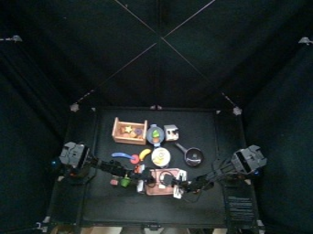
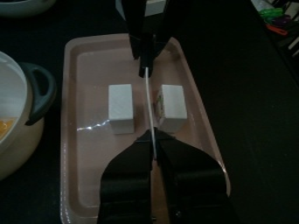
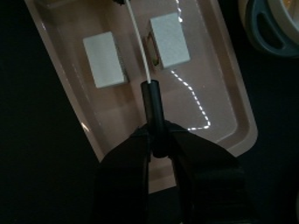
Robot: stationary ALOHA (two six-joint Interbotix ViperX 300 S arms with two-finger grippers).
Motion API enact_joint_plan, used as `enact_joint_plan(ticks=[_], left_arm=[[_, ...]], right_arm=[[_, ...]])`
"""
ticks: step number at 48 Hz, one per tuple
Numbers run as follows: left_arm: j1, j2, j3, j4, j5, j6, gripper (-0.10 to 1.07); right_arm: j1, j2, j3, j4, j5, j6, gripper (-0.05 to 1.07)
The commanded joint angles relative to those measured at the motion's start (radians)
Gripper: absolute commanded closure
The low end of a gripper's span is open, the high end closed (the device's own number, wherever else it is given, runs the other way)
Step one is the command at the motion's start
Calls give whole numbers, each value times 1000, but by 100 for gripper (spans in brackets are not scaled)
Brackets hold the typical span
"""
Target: Place pairing knife back in holder
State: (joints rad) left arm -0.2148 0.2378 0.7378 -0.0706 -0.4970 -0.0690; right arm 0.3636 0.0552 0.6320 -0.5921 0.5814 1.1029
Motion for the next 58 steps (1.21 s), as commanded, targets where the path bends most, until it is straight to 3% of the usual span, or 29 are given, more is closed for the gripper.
enact_joint_plan(ticks=[1,11,17,21,35,47,58], left_arm=[[-15,-34,-15,6,-8,-2,55],[-15,-55,-18,3,-15,-6,48],[-12,-87,-9,-2,-17,-6,23],[-8,-123,9,0,-20,-2,14],[86,-327,163,-3,-126,-5,14],[189,-472,236,0,-130,-2,14],[259,-600,301,11,-123,-2,14]], right_arm=[[-9,-38,-28,-8,3,3,53],[-8,-61,-38,-9,3,2,53],[-8,-87,-38,-5,14,5,53],[-8,-121,-41,25,61,5,53],[-18,-202,-57,147,163,5,53],[-77,-264,-112,225,276,5,53],[-209,-316,-189,434,414,5,53]])
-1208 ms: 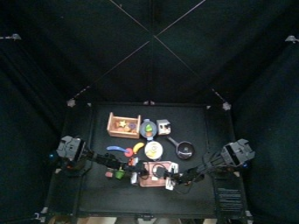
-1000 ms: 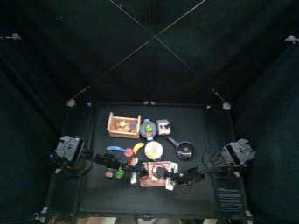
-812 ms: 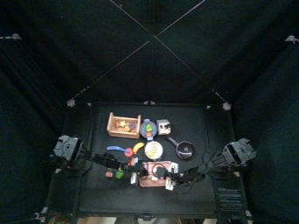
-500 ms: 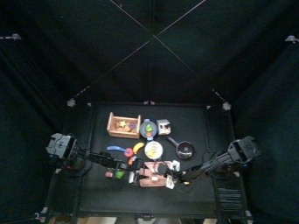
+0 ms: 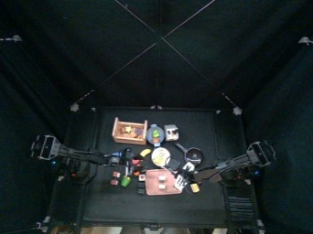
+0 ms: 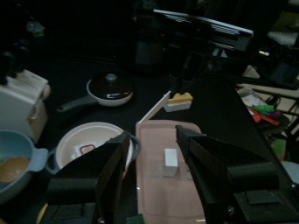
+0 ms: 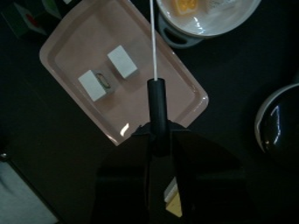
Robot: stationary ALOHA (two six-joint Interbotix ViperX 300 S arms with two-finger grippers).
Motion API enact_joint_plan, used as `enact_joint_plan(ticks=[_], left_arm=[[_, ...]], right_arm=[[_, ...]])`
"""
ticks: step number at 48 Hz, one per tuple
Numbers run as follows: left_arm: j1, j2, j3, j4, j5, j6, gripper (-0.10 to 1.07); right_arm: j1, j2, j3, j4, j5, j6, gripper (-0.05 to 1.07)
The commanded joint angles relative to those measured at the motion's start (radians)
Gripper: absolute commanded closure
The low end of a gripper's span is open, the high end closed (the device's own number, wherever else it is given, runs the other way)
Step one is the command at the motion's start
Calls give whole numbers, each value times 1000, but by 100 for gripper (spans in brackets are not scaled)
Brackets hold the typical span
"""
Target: Place pairing knife back in holder
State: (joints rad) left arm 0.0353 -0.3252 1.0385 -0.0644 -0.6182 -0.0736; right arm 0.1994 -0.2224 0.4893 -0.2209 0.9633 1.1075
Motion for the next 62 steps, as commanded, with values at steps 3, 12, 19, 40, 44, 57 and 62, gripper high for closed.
enact_joint_plan(ticks=[3,12,19,40,44,57,62], left_arm=[[15,-66,11,2,6,2,14],[29,-192,35,-3,110,0,14],[29,-272,91,-3,133,-3,14],[21,-301,114,-11,141,-2,14],[21,-301,118,-9,141,-2,14],[23,-301,123,-9,143,0,14],[25,-299,124,-9,143,0,14]], right_arm=[[-87,-38,-71,126,66,0,53],[-219,-41,-166,299,181,-89,53],[-357,-26,-259,440,360,-164,52],[-693,175,-436,480,658,-365,52],[-710,199,-462,460,670,-390,52],[-742,259,-491,425,739,-399,52],[-741,259,-489,425,739,-399,52]])
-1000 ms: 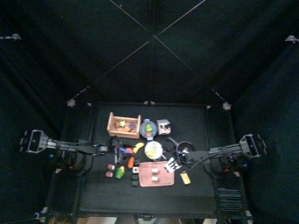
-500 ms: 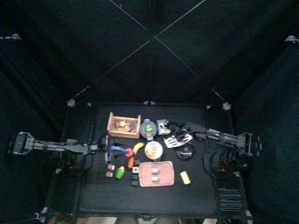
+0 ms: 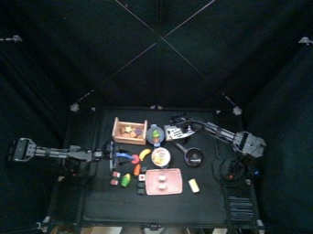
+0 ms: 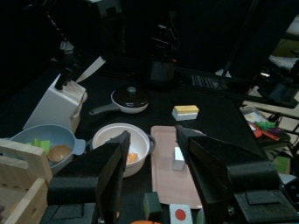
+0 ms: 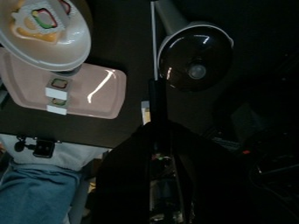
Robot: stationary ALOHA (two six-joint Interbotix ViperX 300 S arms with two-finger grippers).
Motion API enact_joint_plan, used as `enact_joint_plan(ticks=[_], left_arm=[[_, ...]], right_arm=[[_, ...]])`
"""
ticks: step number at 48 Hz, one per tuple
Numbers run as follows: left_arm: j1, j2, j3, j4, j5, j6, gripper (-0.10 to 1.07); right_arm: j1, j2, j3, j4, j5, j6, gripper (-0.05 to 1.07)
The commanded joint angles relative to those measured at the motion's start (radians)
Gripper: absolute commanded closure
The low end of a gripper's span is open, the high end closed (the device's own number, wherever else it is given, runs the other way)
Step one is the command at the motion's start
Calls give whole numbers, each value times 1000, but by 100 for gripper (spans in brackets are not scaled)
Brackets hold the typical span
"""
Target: Place pairing knife back in holder
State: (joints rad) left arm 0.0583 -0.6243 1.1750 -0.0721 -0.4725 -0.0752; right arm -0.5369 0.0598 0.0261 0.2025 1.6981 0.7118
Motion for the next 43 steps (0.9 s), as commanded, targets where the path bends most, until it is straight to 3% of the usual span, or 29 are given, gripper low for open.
enact_joint_plan(ticks=[1,43], left_arm=[[2,0,-11,-2,-3,2,14],[5,-2,-6,-2,-5,3,14]], right_arm=[[-6,-25,-26,2,5,-3,52],[3,-2,-29,28,-8,-35,52]])
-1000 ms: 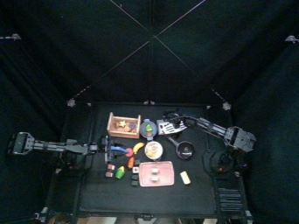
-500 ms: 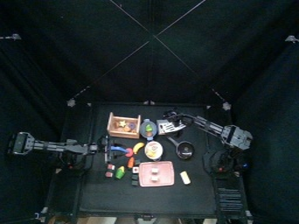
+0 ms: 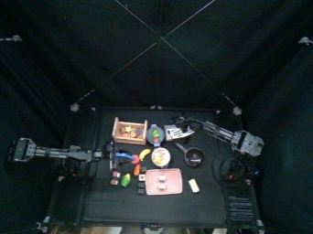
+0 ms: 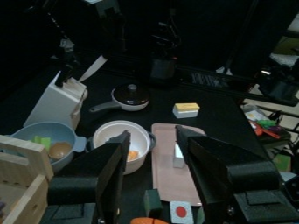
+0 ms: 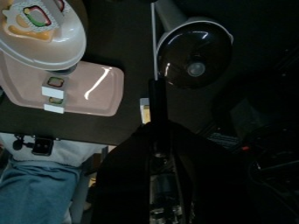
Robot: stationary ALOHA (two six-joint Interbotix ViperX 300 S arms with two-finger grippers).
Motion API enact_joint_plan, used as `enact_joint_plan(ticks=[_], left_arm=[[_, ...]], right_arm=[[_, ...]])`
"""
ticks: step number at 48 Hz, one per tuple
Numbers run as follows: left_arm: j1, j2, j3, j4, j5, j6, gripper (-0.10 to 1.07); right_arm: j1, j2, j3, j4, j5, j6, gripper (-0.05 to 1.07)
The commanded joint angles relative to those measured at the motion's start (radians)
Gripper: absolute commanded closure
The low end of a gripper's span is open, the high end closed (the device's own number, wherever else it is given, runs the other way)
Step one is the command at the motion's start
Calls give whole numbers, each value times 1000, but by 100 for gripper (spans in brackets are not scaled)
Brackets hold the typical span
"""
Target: Place pairing knife back in holder
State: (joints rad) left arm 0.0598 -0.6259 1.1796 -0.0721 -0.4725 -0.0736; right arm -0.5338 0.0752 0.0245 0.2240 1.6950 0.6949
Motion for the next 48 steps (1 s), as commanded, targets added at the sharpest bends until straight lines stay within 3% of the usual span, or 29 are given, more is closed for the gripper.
enact_joint_plan(ticks=[1,48], left_arm=[[5,0,-11,-2,-3,2,14],[6,0,-5,-2,-3,2,14]], right_arm=[[-2,-15,-28,5,-6,-25,52],[-11,-26,-32,14,12,-26,52]])
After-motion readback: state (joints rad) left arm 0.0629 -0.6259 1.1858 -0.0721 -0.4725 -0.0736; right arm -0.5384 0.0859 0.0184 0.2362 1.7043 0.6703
